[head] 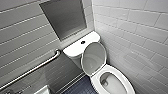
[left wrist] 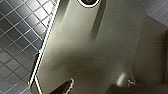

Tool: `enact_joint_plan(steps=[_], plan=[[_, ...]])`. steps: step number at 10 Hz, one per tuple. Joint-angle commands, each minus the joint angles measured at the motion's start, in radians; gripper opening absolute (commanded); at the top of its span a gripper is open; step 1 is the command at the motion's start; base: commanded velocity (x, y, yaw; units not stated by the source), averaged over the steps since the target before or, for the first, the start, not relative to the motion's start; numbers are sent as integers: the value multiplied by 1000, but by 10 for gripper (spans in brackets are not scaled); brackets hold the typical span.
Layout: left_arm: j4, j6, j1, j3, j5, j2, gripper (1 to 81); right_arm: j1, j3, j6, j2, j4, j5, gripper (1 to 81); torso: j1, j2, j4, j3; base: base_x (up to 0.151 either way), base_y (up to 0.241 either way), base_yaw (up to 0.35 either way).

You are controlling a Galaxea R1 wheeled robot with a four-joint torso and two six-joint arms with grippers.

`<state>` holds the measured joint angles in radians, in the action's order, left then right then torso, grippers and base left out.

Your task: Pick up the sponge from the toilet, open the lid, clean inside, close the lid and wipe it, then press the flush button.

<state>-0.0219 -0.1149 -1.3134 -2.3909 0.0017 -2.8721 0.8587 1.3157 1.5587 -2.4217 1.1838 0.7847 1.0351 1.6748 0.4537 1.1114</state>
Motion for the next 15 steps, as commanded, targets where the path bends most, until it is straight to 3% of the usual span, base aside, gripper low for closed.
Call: enact_joint_plan(steps=[1,4,10,15], plan=[[-27,9,47,39,72,71,811,38,100,7,-41,54,-18,10,0,0,0,0,0,0,0],[-81,9,78,179,70,178,811,110,244,6,-59,60,-134,10,0,0,0,0,0,0,0],[-252,11,260,418,84,324,811,293,603,9,-42,46,-576,10,0,0,0,0,0,0,0],[-380,29,417,532,87,384,811,405,856,15,-62,28,-892,10,0,0,0,0,0,0,0]])
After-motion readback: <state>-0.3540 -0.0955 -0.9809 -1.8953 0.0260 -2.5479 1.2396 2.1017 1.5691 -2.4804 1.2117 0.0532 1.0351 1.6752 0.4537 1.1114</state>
